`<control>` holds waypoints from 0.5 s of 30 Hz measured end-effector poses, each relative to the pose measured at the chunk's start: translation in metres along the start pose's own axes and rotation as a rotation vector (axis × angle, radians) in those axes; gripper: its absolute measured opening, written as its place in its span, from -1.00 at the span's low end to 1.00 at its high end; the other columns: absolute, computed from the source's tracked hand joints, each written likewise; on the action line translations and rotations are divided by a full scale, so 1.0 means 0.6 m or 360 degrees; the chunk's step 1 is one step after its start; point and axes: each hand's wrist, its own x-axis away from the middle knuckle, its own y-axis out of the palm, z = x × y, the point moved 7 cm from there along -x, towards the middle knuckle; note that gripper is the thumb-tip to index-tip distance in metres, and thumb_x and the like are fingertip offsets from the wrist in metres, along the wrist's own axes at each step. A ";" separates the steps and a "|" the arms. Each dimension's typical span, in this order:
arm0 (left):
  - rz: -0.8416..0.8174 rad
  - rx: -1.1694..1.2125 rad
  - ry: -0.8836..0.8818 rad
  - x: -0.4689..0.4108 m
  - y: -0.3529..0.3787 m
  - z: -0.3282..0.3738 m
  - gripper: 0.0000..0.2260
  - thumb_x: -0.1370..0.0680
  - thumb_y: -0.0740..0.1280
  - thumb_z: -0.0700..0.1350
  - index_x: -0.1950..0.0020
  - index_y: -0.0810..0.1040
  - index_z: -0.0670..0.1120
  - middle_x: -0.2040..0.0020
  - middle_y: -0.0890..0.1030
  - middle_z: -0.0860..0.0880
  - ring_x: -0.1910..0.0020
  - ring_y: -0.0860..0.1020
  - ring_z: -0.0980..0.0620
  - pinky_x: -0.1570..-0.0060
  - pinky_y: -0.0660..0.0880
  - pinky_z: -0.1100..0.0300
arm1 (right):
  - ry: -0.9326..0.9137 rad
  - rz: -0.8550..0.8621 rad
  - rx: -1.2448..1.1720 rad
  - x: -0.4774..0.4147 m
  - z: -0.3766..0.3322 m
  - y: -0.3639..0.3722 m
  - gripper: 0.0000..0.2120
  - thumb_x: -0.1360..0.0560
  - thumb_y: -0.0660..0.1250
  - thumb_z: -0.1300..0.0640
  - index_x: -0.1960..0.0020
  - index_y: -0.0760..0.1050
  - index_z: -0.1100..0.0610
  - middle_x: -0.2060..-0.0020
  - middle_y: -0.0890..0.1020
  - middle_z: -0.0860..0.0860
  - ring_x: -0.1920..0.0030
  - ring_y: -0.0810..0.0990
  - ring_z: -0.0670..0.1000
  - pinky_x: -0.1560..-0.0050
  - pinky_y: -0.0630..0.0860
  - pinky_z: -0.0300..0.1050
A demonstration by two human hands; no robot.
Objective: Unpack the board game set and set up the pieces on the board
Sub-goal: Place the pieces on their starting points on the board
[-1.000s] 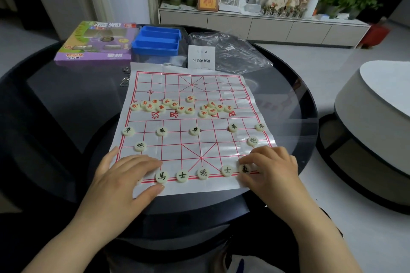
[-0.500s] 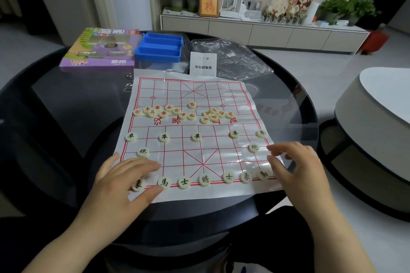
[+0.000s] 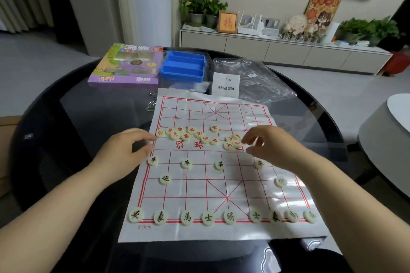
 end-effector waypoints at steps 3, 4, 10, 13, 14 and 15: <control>-0.0029 -0.0041 -0.0007 -0.038 0.010 -0.015 -0.74 -0.51 0.29 -0.17 -0.20 0.51 -0.06 -0.11 0.45 0.12 -0.10 0.37 0.18 0.07 0.31 0.41 | 0.0005 -0.0117 0.0146 -0.035 -0.004 0.019 -0.73 -0.48 0.29 0.17 -0.18 0.49 0.10 -0.14 0.50 0.03 0.06 0.44 -0.04 0.16 0.36 -0.28; -0.0042 -0.0046 -0.0001 -0.049 0.013 -0.018 -0.71 -0.50 0.30 -0.16 -0.23 0.49 -0.06 -0.16 0.44 0.09 -0.13 0.34 0.18 -0.04 0.31 0.34 | 0.0017 -0.0146 0.0167 -0.043 -0.004 0.025 -0.71 -0.48 0.30 0.15 -0.20 0.47 0.09 -0.16 0.46 0.03 0.04 0.43 -0.02 0.12 0.33 -0.28; -0.0161 -0.0057 0.0004 -0.102 0.024 -0.025 -0.63 -0.47 0.36 -0.12 -0.27 0.45 0.00 -0.28 0.39 0.11 -0.28 0.30 0.14 -0.21 0.26 0.23 | -0.0066 -0.0255 0.0202 -0.073 -0.012 0.037 -0.64 -0.45 0.34 0.10 -0.24 0.42 0.01 -0.23 0.35 -0.03 -0.13 0.46 0.00 -0.09 0.40 -0.23; -0.0238 -0.0071 0.0022 -0.116 0.029 -0.025 -0.62 -0.44 0.38 -0.07 -0.25 0.46 0.03 -0.15 0.39 0.17 -0.19 0.29 0.21 -0.24 0.23 0.22 | -0.0135 -0.0353 0.0245 -0.087 -0.024 0.040 -0.65 -0.44 0.34 0.09 -0.22 0.45 0.00 -0.21 0.38 -0.06 -0.14 0.44 -0.04 -0.13 0.40 -0.24; -0.0250 -0.0063 0.0024 -0.118 0.029 -0.026 -0.62 -0.44 0.38 -0.05 -0.24 0.46 0.04 -0.13 0.38 0.18 -0.17 0.29 0.22 -0.23 0.24 0.22 | -0.0159 -0.0383 0.0268 -0.090 -0.028 0.042 -0.68 -0.45 0.34 0.08 -0.20 0.46 -0.01 -0.19 0.39 -0.06 -0.14 0.44 -0.05 -0.13 0.40 -0.24; -0.0265 -0.0048 0.0017 -0.118 0.029 -0.028 -0.62 -0.43 0.39 -0.04 -0.23 0.46 0.05 -0.12 0.38 0.19 -0.16 0.29 0.22 -0.23 0.25 0.22 | -0.0183 -0.0402 0.0290 -0.093 -0.030 0.044 -0.69 -0.45 0.33 0.07 -0.19 0.47 -0.01 -0.18 0.41 -0.07 -0.12 0.44 -0.05 -0.13 0.40 -0.25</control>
